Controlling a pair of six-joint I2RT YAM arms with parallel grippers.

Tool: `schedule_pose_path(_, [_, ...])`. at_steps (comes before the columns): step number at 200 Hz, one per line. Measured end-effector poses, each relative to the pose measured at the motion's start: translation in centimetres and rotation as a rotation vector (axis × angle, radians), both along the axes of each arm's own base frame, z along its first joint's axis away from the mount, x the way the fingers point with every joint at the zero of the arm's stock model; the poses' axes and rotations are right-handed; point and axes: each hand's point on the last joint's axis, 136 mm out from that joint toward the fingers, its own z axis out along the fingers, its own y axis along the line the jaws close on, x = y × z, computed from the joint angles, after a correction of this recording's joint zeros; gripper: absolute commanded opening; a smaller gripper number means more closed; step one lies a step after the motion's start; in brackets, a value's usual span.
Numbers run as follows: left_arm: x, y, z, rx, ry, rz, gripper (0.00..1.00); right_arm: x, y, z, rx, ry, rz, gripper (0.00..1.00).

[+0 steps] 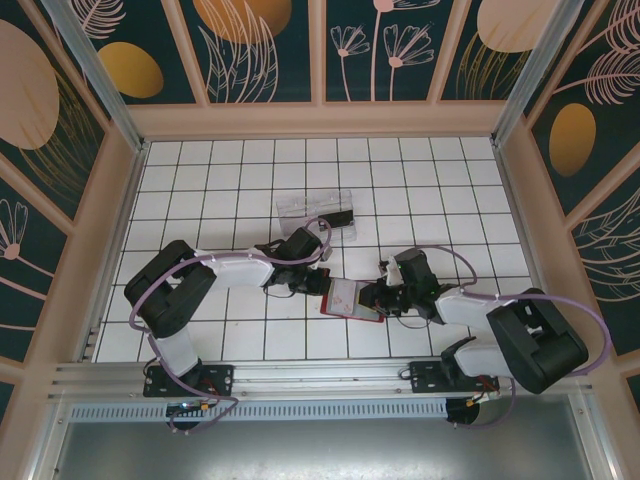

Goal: Take the credit cards out of the card holder

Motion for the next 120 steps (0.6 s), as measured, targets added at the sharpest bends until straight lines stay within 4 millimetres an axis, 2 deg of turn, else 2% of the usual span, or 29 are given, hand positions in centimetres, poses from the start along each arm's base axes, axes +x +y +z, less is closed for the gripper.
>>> schedule_pose_path(120, [-0.01, 0.01, -0.01, 0.001, 0.000, 0.000, 0.00, 0.47, 0.52, 0.44, 0.018, -0.008, 0.011, 0.19])
